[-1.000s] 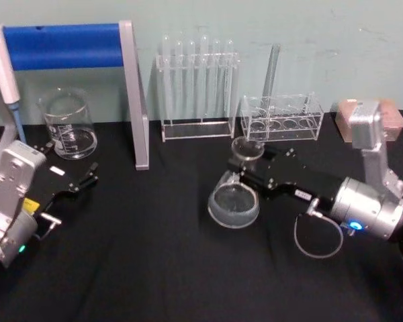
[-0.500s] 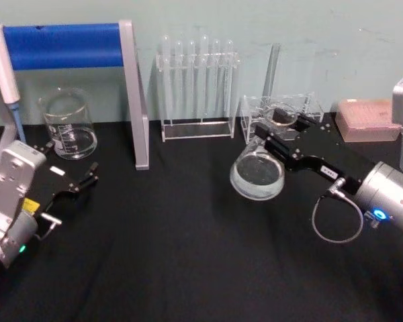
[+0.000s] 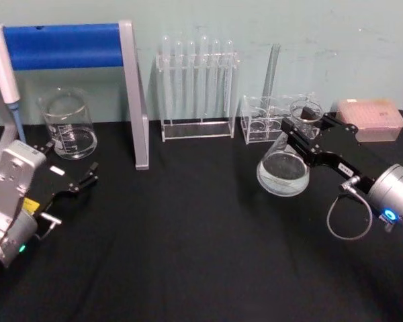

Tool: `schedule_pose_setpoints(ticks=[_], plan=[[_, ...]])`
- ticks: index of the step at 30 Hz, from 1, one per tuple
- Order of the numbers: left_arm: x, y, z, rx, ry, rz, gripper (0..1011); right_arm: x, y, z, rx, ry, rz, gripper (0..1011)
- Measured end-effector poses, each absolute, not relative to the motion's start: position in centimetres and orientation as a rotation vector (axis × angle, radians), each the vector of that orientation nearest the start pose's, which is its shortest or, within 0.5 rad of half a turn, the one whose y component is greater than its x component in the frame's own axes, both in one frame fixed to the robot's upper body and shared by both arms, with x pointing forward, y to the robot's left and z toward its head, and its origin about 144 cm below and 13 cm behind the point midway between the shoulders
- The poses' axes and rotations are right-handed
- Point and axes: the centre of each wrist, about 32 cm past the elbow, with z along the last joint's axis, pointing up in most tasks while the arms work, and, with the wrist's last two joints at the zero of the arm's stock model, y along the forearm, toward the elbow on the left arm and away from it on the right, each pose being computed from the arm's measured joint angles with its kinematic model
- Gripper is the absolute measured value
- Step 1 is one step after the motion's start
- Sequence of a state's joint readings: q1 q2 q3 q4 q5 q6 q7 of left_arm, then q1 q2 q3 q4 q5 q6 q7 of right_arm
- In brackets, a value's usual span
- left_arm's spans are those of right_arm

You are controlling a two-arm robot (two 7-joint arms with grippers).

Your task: Grasp the erlenmeyer flask with one hand, shake it three times, then place it back.

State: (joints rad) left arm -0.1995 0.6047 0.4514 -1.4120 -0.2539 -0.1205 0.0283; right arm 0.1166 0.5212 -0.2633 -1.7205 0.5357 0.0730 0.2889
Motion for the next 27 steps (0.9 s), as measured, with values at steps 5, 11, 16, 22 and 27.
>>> schedule_pose_setpoints(ticks=[5,11,16,22,27], plan=[[48.9,31.0,114.0,0.304,-0.285,1.248,1001,47.4,-27.8,121.8,0.026,-0.033,-0.983,449],[48.9,31.0,114.0,0.304,-0.285,1.248,1001,47.5,-27.6,121.8,0.02,-0.037,-0.97,449],[48.9,31.0,114.0,0.304,-0.285,1.248,1001,47.9,-27.0,121.7,0.018,-0.036,-0.913,449],[48.9,31.0,114.0,0.305,-0.285,1.248,1001,49.0,-25.3,121.7,0.009,-0.05,-0.762,449],[48.9,31.0,114.0,0.304,-0.285,1.248,1001,49.7,-23.0,121.6,-0.002,-0.059,-0.571,449]])
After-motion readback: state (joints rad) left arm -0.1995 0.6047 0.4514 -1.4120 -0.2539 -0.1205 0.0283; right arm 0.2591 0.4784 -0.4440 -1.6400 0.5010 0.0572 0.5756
